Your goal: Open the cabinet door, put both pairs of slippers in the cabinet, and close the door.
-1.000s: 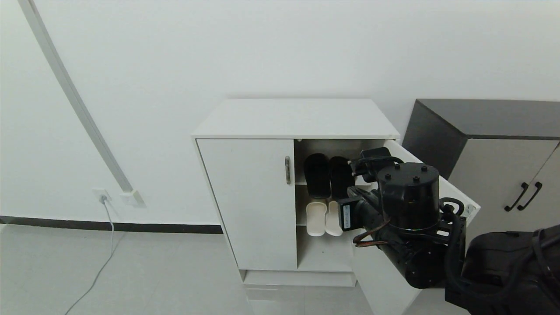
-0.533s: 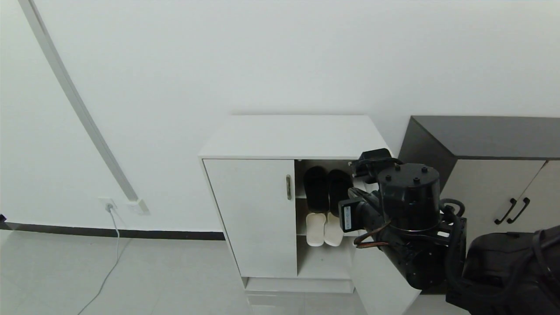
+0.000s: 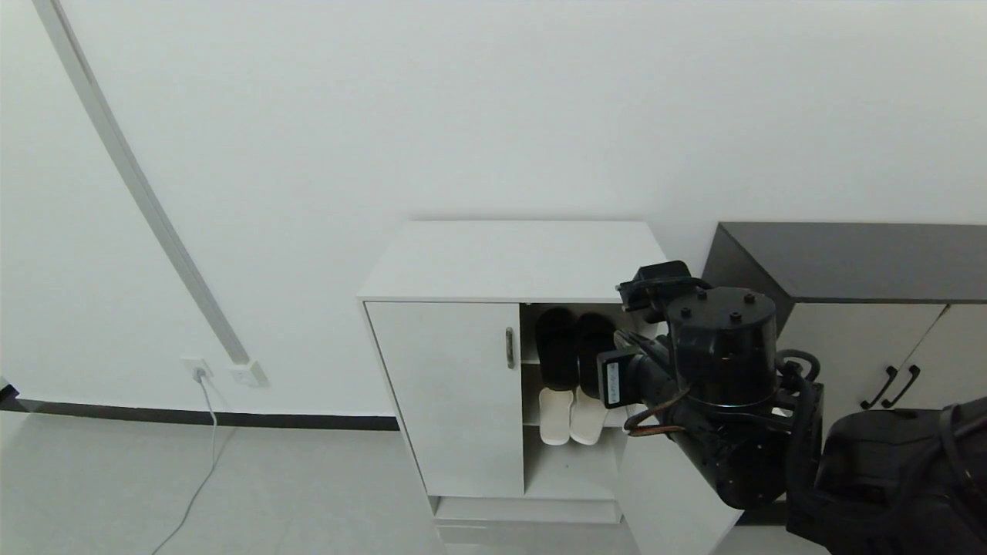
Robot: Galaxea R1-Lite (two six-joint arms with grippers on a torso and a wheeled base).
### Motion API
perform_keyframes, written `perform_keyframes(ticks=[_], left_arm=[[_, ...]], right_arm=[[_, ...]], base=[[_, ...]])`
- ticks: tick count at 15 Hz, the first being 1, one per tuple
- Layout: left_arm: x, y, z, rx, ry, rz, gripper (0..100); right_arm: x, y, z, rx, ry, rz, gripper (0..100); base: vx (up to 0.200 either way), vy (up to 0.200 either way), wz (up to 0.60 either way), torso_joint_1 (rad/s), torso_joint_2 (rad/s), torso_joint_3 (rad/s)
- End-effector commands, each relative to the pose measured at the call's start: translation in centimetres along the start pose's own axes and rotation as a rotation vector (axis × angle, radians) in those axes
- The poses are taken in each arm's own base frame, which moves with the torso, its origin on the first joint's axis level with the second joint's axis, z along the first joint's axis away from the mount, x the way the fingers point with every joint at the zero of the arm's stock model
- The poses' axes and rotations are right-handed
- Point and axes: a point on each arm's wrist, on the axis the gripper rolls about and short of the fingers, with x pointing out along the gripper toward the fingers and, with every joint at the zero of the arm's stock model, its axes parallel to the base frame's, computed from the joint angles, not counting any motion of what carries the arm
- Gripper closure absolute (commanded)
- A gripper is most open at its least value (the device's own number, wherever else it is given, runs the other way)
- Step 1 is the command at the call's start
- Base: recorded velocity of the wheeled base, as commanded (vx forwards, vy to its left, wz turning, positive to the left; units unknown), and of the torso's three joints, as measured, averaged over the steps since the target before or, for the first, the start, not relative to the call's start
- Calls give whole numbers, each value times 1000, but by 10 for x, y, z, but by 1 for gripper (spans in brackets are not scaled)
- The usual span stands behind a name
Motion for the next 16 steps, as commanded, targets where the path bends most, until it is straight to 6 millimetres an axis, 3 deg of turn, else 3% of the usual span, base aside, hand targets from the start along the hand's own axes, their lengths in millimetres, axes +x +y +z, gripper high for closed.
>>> perform_keyframes(ticks=[1,6,13,16], left_arm=[[0,0,0,0,2,0,100],[0,0,0,0,2,0,100],[0,0,0,0,2,0,100],[0,0,0,0,2,0,100]], right_arm=[[0,0,0,-1,0,0,100],[-1,0,-1,2,-3,1,100],[1,-3,-2,-12,-6,-7,100],[2,-5,0,-14,-24,-13,100]], base=[[0,0,0,0,0,0],[0,0,0,0,0,0],[0,0,-600,4,1,2],[0,0,0,0,0,0]])
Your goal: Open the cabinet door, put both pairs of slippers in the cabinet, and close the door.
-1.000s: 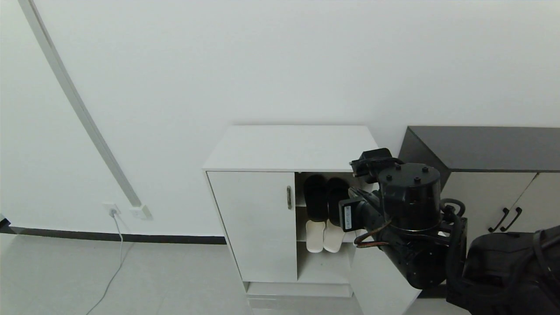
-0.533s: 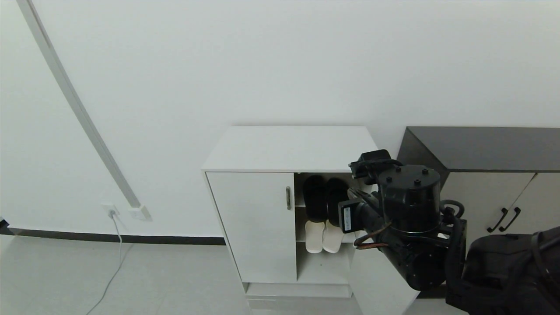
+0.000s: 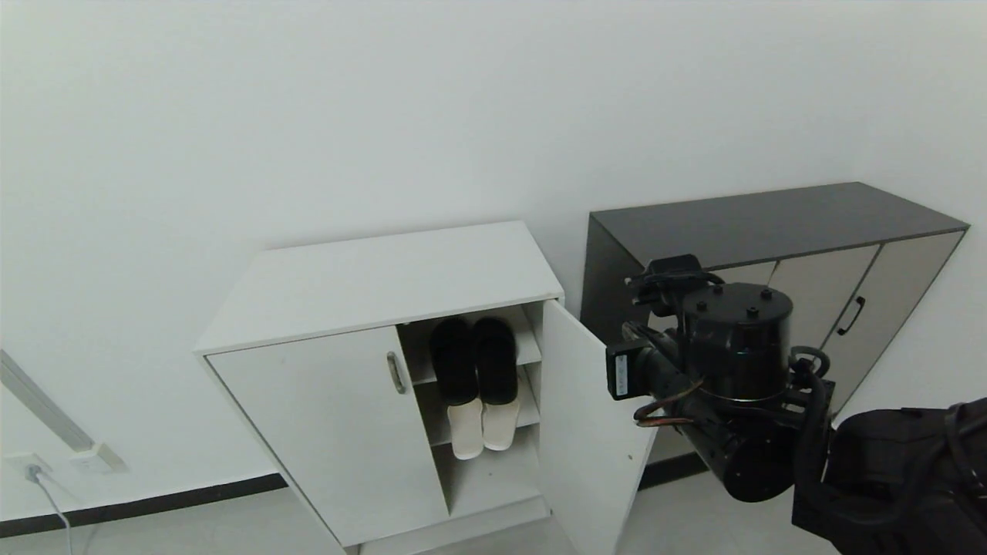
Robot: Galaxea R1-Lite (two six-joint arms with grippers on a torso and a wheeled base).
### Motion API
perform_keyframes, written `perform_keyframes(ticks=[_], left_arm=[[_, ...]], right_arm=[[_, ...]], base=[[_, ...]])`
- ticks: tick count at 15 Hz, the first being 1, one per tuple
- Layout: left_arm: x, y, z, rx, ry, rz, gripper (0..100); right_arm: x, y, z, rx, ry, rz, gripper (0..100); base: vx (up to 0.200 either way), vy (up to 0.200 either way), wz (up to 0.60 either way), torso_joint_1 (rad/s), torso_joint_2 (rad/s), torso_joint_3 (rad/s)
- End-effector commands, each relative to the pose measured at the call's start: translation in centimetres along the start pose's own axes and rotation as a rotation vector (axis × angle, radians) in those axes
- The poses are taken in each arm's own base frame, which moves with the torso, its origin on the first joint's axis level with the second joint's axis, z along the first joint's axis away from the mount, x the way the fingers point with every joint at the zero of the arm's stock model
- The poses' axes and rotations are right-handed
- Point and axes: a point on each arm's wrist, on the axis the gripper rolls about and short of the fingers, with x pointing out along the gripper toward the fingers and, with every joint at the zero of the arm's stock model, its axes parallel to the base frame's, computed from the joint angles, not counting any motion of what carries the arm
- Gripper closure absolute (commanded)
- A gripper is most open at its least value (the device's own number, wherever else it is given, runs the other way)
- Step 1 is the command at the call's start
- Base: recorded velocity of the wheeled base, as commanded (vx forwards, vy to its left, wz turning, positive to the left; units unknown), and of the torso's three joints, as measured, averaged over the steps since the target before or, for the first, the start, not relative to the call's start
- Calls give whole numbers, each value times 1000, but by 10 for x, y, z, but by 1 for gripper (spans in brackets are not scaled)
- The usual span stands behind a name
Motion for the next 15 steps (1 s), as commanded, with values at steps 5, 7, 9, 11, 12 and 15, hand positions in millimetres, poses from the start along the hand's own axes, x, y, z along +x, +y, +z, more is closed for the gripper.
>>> perform_keyframes(ticks=[5,7,9,11,12,15], left_arm=[[0,0,0,1,1,-1,100],[0,0,0,-2,1,0,100],[0,0,0,-4,1,0,100],[0,0,0,-5,1,2,100],[0,0,0,-5,1,8,100],[0,0,0,-7,1,13,100]], right_arm=[[1,-1,-2,-1,-2,-2,100],[1,-1,-2,-5,-1,-2,100],[3,-4,-2,-28,0,-15,100],[3,-9,2,-18,-15,-30,100],[5,-14,4,-18,-24,-43,100],[15,-26,9,-2,-32,-82,100]], base=[[0,0,0,0,0,0],[-200,0,0,7,0,0],[-200,0,0,10,2,-5],[0,0,0,0,0,0],[0,0,0,0,0,0],[0,0,0,0,0,0]])
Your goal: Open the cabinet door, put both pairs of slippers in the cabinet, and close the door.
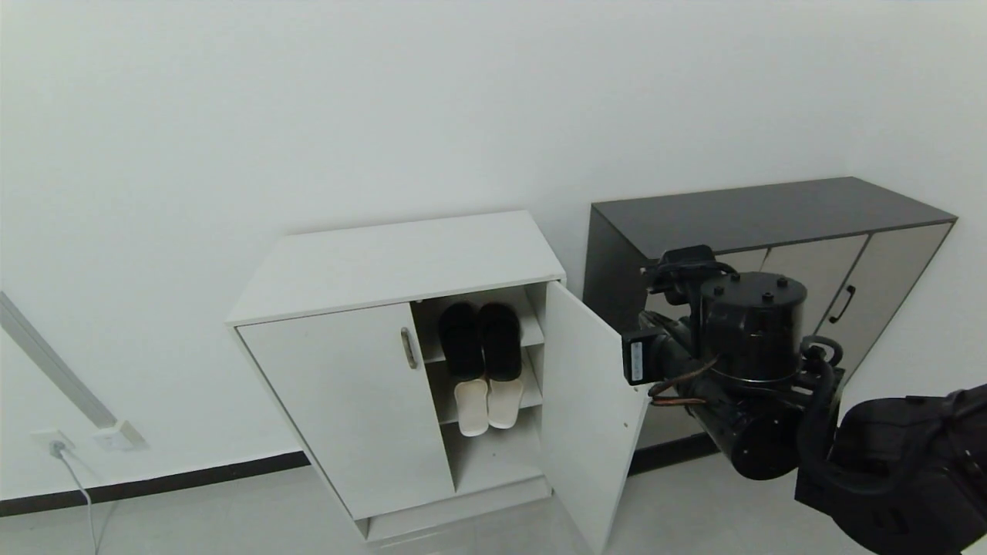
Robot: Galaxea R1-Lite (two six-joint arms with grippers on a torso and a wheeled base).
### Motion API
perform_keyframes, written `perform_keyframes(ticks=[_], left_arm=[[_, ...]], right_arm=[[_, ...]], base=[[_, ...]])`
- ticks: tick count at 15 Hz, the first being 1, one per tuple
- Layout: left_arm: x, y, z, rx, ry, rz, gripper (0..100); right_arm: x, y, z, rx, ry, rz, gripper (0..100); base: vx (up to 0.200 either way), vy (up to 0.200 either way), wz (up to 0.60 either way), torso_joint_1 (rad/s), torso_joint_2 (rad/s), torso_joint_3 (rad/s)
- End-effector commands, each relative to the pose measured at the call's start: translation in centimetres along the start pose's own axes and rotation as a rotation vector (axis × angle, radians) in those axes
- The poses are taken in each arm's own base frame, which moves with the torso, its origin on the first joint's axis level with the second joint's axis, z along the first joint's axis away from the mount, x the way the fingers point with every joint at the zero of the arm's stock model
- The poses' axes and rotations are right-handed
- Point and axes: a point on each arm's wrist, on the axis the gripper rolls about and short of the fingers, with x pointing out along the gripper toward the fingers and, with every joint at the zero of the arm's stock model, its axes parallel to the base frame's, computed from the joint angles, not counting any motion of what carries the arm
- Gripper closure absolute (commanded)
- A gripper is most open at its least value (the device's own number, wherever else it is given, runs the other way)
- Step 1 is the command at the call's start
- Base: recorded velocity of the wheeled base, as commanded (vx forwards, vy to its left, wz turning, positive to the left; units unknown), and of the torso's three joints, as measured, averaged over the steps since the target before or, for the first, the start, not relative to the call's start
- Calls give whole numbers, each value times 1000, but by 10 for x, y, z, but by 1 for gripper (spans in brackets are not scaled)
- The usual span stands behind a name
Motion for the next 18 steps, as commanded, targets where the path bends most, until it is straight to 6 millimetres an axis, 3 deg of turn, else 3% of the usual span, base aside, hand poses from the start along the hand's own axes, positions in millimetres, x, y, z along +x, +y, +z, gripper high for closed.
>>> perform_keyframes(ticks=[1,7,10,16,18], left_arm=[[0,0,0,0,1,0,100],[0,0,0,1,1,0,100],[0,0,0,0,1,0,100],[0,0,0,0,1,0,100],[0,0,0,0,1,0,100]], right_arm=[[10,-12,4,18,-8,-22,100],[41,-30,12,35,-2,-93,100],[70,-31,15,71,18,-109,100],[103,-37,15,171,178,-37,100],[113,-41,7,190,226,-39,100]], base=[[0,0,0,0,0,0],[0,0,0,0,0,0],[0,0,0,0,0,0],[0,0,0,0,0,0],[0,0,0,0,0,0]])
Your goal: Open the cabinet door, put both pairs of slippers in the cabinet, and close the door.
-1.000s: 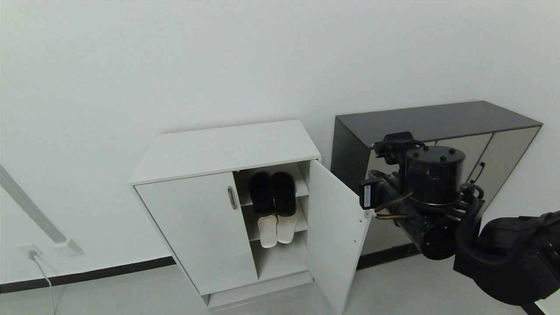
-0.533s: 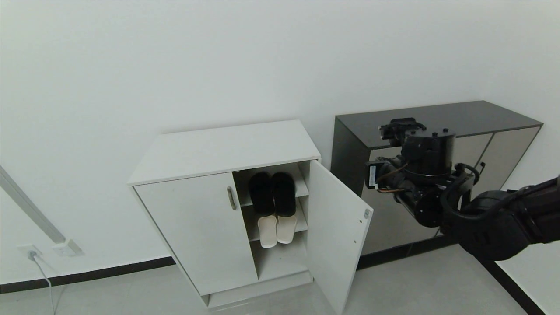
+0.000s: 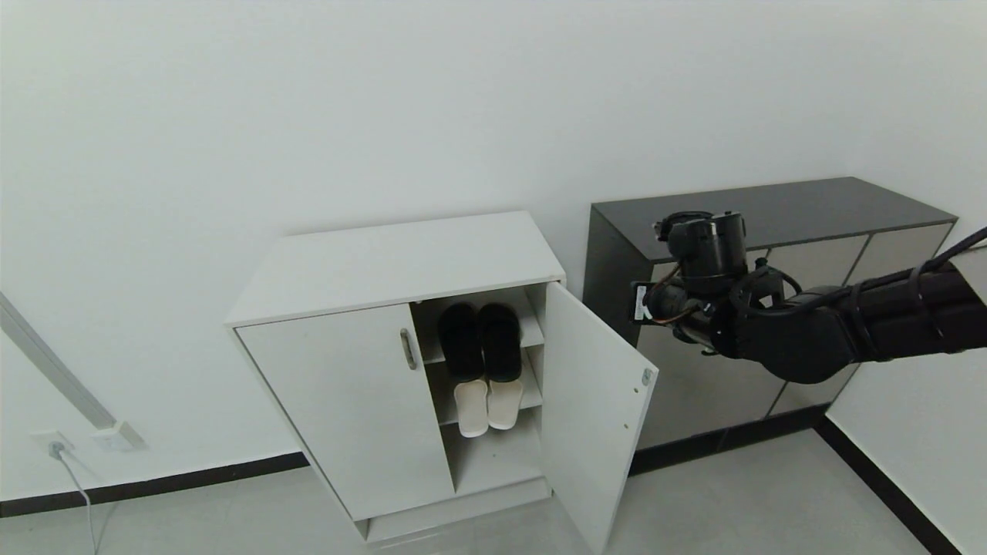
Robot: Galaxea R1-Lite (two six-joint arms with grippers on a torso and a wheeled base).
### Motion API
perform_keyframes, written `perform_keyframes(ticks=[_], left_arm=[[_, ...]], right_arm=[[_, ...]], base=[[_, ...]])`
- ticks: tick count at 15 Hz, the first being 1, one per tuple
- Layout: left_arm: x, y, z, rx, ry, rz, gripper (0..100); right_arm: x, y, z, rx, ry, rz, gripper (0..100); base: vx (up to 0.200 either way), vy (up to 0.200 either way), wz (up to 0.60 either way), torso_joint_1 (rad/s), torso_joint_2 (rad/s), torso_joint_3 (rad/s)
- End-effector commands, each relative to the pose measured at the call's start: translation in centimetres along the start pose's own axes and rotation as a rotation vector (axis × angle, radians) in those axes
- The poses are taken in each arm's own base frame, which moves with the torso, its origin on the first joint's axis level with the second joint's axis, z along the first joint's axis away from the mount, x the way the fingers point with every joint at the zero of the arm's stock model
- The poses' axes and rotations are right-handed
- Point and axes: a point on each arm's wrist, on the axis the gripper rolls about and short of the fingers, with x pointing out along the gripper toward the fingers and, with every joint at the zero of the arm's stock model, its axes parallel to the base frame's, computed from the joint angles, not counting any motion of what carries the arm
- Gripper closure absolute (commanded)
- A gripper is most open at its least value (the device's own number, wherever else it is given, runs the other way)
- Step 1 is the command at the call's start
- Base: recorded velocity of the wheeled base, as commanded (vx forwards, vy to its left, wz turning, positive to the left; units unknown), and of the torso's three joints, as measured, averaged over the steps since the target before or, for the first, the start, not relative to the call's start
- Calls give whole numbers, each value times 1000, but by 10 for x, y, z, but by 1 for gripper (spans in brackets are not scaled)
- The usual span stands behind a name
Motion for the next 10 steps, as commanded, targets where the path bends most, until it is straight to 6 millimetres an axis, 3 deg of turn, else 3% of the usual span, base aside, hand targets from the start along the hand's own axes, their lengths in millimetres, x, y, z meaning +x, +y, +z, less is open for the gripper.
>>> perform_keyframes(ticks=[1,6,10], left_arm=[[0,0,0,0,1,-1,100],[0,0,0,0,1,-1,100],[0,0,0,0,1,-1,100]], right_arm=[[19,-4,-11,2,33,-25,100],[44,-8,-38,6,84,-53,100],[49,-7,-46,10,105,-57,100]], base=[[0,0,0,0,0,0],[0,0,0,0,0,0],[0,0,0,0,0,0]])
